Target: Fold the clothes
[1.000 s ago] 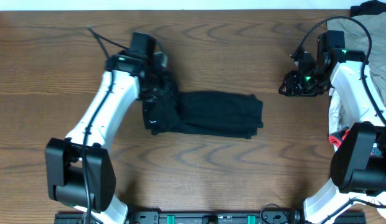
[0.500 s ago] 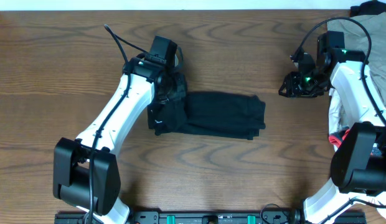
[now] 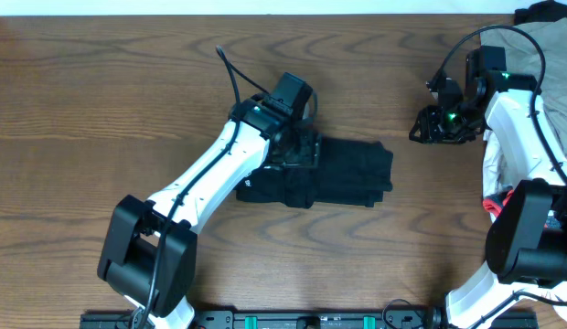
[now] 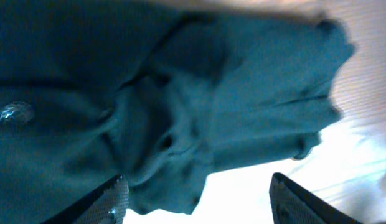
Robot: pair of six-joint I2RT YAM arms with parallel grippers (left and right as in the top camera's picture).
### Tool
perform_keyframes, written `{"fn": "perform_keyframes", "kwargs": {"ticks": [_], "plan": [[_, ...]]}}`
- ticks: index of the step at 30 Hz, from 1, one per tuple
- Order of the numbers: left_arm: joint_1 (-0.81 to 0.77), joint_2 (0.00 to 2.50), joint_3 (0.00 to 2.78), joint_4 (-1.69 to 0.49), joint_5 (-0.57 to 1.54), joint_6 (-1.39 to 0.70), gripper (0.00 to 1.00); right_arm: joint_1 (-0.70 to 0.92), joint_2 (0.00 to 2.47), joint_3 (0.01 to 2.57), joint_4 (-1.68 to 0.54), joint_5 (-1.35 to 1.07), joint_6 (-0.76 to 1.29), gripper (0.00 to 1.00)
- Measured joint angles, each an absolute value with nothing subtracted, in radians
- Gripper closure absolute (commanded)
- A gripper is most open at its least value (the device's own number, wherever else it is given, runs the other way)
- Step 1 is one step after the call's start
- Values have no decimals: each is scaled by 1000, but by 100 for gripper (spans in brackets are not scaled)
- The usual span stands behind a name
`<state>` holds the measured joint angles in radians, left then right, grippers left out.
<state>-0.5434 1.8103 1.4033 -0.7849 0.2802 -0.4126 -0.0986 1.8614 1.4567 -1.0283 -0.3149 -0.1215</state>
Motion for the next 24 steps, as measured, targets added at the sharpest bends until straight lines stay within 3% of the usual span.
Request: {"fn": "perform_keyframes", "kwargs": {"ticks": [11, 17, 24], "plan": [[-348, 1808, 1403, -818, 176, -365, 29, -99, 1861, 1457, -1029, -331, -122, 60], [-342, 1810, 1398, -818, 160, -362, 37, -99, 1861, 1457, -1039, -363, -124, 67], [-348, 1860, 1316, -814, 156, -362, 37, -68, 1861, 1457, -1042, -477, -175, 64]]}}
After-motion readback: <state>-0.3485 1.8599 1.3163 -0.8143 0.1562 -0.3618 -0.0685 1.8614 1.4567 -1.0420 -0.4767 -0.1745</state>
